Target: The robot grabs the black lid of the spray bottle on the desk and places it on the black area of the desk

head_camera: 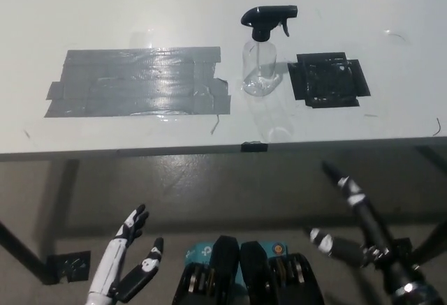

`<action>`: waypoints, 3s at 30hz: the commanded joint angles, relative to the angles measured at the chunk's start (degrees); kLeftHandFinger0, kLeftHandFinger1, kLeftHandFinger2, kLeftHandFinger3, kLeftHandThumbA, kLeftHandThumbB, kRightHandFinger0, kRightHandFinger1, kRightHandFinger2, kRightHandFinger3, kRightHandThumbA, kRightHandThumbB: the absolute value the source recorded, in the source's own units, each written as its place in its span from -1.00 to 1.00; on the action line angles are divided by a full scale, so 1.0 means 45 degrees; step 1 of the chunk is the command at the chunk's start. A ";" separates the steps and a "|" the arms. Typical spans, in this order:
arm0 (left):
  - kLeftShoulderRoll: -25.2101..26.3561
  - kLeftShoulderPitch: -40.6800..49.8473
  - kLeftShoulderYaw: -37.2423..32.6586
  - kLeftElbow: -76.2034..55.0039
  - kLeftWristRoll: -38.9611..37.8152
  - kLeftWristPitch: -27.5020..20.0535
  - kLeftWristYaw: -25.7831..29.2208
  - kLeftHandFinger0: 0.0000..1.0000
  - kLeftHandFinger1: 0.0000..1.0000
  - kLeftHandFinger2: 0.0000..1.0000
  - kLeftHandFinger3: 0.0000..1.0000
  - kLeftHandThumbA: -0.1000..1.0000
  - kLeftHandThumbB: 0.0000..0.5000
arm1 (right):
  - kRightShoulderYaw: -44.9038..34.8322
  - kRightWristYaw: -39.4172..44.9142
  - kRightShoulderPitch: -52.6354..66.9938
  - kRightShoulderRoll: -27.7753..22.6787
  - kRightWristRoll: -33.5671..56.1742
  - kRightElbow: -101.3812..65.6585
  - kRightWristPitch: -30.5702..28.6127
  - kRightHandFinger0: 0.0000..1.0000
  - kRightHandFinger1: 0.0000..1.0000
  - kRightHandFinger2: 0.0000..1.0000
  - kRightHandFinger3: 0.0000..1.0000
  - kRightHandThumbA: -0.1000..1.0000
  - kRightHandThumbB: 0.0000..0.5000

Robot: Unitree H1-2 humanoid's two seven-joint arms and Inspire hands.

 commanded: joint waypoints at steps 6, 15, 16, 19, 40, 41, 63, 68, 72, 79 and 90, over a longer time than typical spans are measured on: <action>-0.0062 -0.0366 -0.0047 0.0236 0.0442 -0.0939 0.0168 1.00 1.00 1.00 1.00 0.34 -0.55 | -0.1412 0.0009 -0.3269 -0.0260 -0.0002 -0.2359 0.1927 1.00 1.00 1.00 1.00 0.43 0.20; -0.0053 -0.0295 0.0022 -0.0025 0.0673 -0.0882 0.0212 1.00 1.00 1.00 1.00 0.36 -0.55 | -0.0890 0.2243 -0.8204 -0.1845 -0.0041 -0.1408 0.5518 1.00 1.00 1.00 1.00 0.69 0.64; -0.0060 -0.0299 0.0026 -0.0016 0.0658 -0.0879 0.0206 1.00 1.00 1.00 1.00 0.35 -0.56 | -0.0759 0.2524 -0.8660 -0.1988 -0.0016 -0.1265 0.5866 1.00 1.00 1.00 1.00 0.69 0.66; -0.0071 -0.0249 0.0018 -0.0161 0.0693 -0.0697 0.0152 1.00 1.00 1.00 1.00 0.33 -0.57 | -0.0106 0.3828 -1.0888 -0.2564 0.0311 0.0096 0.6627 1.00 1.00 1.00 1.00 0.54 0.69; -0.0116 0.0160 0.0218 -0.0472 0.0565 -0.0701 0.0185 0.97 1.00 1.00 1.00 0.13 -0.57 | 0.4150 0.6516 -1.9153 0.0003 -0.1483 1.4168 0.4632 1.00 1.00 1.00 1.00 0.49 1.00; -0.0141 0.0261 0.0222 -0.0564 0.0602 -0.0530 0.0186 0.94 1.00 1.00 1.00 0.10 -0.56 | 0.4753 0.6237 -1.9404 0.0271 -0.2072 1.4930 0.4390 1.00 1.00 1.00 1.00 0.62 1.00; -0.0456 0.0512 0.0366 -0.0822 0.1143 -0.0459 0.0445 0.75 1.00 1.00 1.00 -0.56 -0.53 | 0.5419 0.5114 -1.9130 0.1415 -0.2535 1.8294 0.3308 1.00 1.00 1.00 1.00 0.52 0.97; -0.0455 0.0385 0.0458 -0.0791 0.1126 -0.0446 0.0415 0.73 1.00 1.00 1.00 -0.57 -0.51 | 0.5548 0.4975 -1.9129 0.1257 -0.2817 1.8409 0.2976 1.00 1.00 1.00 1.00 0.65 0.94; -0.0439 0.0272 0.0454 -0.0759 0.1250 -0.0455 0.0379 0.74 1.00 1.00 1.00 -0.58 -0.55 | 0.5253 0.4893 -1.9044 0.1102 -0.2668 1.8462 0.3038 1.00 1.00 1.00 1.00 0.56 0.87; -0.0353 -0.0081 0.0411 -0.0646 0.1887 -0.0523 0.0566 0.77 0.99 1.00 1.00 -0.57 -0.52 | 0.5149 0.4837 -1.9188 0.0924 -0.2807 1.8432 0.3164 1.00 1.00 1.00 1.00 0.59 0.84; -0.0306 -0.0248 0.0329 -0.0680 0.2246 -0.0761 0.0672 0.78 0.98 1.00 1.00 -0.62 -0.56 | 0.5135 0.4881 -1.9099 0.0314 -0.2908 1.8459 0.2856 1.00 1.00 1.00 1.00 0.60 0.68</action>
